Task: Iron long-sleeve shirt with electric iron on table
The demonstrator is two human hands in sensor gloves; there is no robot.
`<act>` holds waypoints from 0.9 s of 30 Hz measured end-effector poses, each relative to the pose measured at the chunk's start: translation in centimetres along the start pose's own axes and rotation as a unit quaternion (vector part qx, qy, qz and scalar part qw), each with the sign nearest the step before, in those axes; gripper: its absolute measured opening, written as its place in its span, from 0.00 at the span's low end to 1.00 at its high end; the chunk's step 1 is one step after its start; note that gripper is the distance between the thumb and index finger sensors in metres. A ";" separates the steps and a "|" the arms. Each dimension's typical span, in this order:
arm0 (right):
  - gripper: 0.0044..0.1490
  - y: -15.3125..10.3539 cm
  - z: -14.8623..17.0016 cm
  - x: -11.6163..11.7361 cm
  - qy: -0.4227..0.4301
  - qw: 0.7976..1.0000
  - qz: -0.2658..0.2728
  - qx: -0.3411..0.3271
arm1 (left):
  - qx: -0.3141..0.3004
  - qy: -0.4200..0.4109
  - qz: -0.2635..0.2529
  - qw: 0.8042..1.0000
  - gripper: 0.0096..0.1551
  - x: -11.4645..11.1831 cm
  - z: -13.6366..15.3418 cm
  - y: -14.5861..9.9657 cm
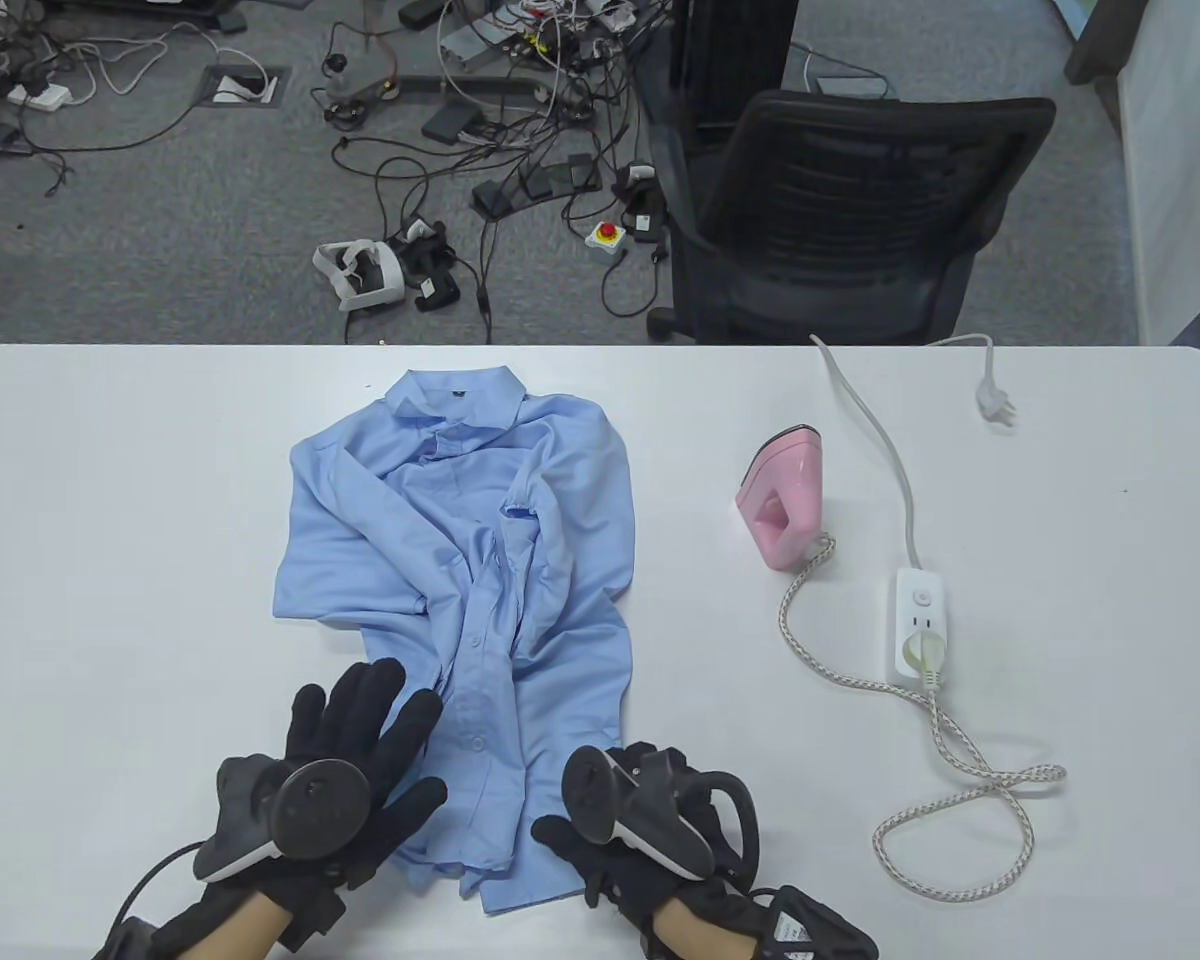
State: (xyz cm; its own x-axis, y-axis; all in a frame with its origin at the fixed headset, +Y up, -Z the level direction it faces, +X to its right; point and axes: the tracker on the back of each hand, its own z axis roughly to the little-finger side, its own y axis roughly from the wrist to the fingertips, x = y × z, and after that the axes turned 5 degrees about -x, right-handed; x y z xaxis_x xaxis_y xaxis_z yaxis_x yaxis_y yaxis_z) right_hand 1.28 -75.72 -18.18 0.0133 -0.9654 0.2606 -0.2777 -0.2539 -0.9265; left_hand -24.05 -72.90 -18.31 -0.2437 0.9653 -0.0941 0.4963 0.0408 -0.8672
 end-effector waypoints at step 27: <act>0.31 -11.6 16.2 -10.3 -0.035 0.990 0.098 0.097 | 0.078 -0.038 0.023 0.996 0.44 4.0 1.9 9.5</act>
State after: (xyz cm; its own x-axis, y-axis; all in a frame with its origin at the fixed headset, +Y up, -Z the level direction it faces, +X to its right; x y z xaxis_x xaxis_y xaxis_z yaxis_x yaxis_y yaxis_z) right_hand 19.88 -63.85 -14.49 0.0454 -0.9973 0.0569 -0.0911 -0.0609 -0.9940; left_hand -21.86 -69.15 -27.86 -0.2897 0.9423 -0.1678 0.3746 -0.0497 -0.9258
